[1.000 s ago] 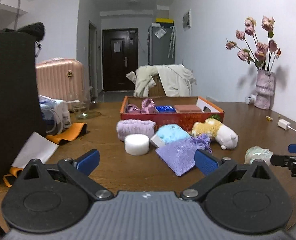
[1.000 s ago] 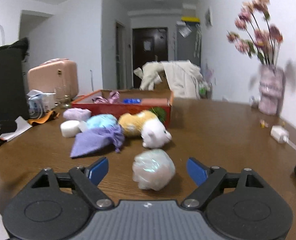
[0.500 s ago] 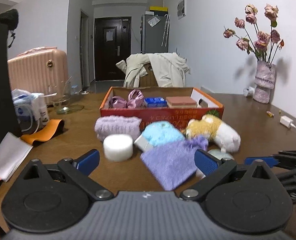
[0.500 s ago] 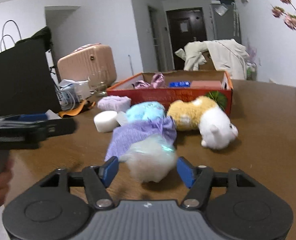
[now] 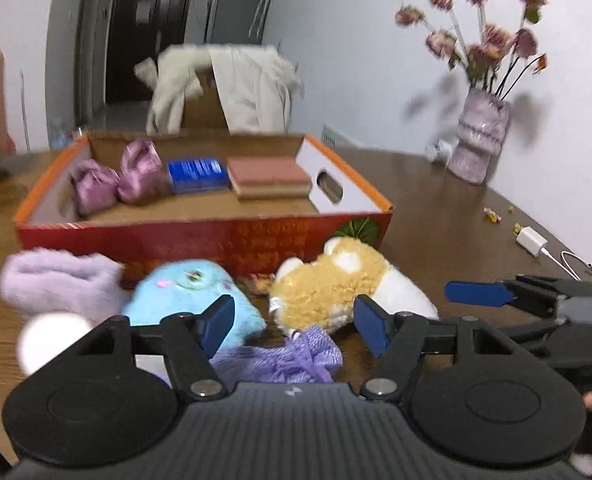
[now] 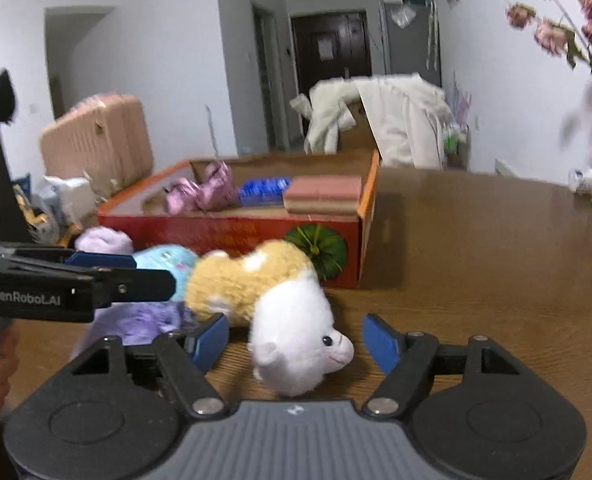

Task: Organize soft objects
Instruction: 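Lower both tools onto the white-and-yellow plush sheep and close both grippers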

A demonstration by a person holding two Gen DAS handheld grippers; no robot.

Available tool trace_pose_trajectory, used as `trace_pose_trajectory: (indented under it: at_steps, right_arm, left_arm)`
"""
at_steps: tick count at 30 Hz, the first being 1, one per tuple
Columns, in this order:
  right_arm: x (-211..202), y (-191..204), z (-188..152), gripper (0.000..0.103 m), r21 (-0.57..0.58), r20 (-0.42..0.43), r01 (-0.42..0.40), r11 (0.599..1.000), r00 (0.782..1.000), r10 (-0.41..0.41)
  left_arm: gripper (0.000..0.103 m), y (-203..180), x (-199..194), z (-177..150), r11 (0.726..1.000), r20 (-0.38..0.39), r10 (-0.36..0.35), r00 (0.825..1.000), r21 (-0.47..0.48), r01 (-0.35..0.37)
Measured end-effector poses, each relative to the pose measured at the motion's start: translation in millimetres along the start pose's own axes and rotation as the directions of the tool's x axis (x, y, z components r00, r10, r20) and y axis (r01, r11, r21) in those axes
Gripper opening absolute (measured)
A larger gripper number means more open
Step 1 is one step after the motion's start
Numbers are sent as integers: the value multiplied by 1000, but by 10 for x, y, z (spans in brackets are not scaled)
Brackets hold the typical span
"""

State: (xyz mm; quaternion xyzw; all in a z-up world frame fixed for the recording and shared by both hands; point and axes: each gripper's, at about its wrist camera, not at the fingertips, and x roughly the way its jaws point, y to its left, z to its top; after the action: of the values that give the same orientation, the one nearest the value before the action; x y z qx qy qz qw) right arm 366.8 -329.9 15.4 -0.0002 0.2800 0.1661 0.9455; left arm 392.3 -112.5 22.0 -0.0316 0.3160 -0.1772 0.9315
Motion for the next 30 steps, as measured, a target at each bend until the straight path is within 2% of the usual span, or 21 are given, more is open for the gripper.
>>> trace_pose_trajectory:
  at_steps: [6, 8, 13, 17, 22, 26, 30]
  right_arm:
    - [183, 24, -93, 68, 13, -19, 6, 1000, 1000, -5]
    - [221, 19, -116, 62, 12, -24, 14, 1000, 1000, -13]
    - [114, 67, -65, 54, 10, -3, 20, 1000, 1000, -20]
    - [-280, 238, 40, 54, -23, 94, 48, 999, 994, -46]
    - [-880, 599, 65, 54, -62, 219, 31, 998, 976, -17]
    - [-1139, 925, -51, 54, -98, 225, -13, 995, 974, 35]
    - [-1260, 1250, -275, 54, -142, 184, -70, 987, 978, 96]
  left_arm:
    - [54, 81, 287, -5, 995, -54, -84, 995, -50, 82]
    - [52, 104, 342, -16, 992, -63, -107, 992, -77, 102]
    - [49, 125, 285, 1, 988, -37, -122, 992, -97, 118]
    - [49, 68, -92, 88, 985, 47, -153, 987, -79, 156]
    - [49, 19, -830, 25, 984, 182, -154, 971, -63, 168]
    - [49, 5, -1315, -207, 992, 231, -106, 967, -44, 119]
    - [49, 179, -1671, -556, 987, 210, -78, 974, -123, 105]
